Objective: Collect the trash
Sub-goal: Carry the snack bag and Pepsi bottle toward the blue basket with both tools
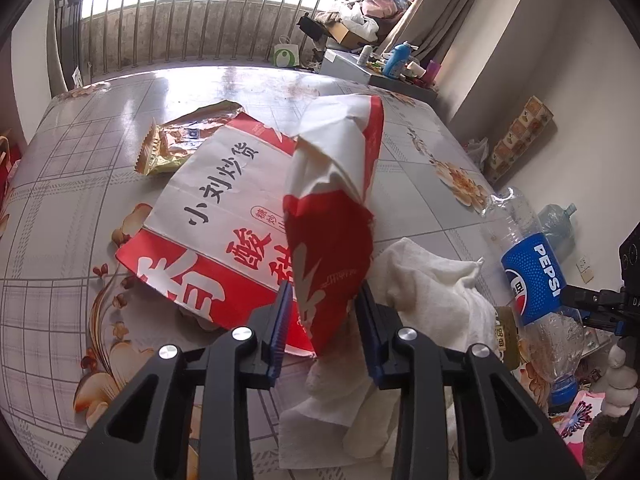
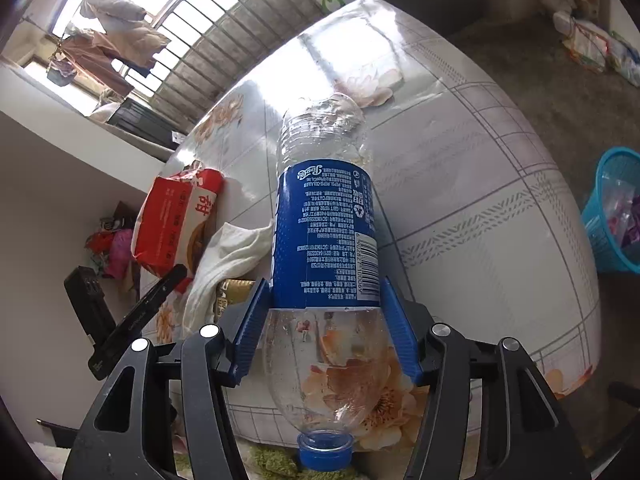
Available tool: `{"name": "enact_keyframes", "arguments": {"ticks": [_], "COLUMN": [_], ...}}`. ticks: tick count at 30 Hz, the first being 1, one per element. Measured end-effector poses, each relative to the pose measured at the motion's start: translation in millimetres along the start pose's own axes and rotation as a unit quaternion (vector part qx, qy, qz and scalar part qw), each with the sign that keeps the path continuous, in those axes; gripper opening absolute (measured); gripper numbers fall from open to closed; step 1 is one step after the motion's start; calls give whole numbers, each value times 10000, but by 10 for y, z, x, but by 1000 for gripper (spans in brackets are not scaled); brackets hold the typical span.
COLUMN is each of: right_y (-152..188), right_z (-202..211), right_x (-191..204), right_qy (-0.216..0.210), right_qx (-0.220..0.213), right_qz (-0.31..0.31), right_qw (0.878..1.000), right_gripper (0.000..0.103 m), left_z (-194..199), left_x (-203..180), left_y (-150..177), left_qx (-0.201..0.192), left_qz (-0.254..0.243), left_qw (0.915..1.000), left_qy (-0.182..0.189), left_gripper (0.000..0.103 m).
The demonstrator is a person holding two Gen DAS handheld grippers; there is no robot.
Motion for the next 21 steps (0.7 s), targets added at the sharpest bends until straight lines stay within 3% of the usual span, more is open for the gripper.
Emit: {"name": "enact_keyframes", "arguments": {"ticks": [7,15,21], "right_y": [60,70,80], "right_z": [39,47,96], "right_x": [-20,-2,20], "right_qy": [-51,-212,-337], "right_qx": [61,112,17], "right_qz": [-16,-24,-15], "right_qw": [10000,9997,9994], "right_gripper": [57,56,55], "left_z": [86,416,650], "left_x": [107,170,82], "left_y": [-26,-171,-270], "left_qx": [-77,-539,-861], "left_qz": [21,-34,-134], "left_qw": [10000,9984,9962], "left_qy": [-27,-156,8], "left_gripper": [20,16,8]}}
Point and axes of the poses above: each gripper's, at about its wrist camera, not at the fingertips, and z roughly against the way its jaws point, x to its left, y to its underside, the point moved 9 cm from there along -z, roughly the way its jaws point, and after that the axes turned 13 degrees about -y, right-handed, at the moved point
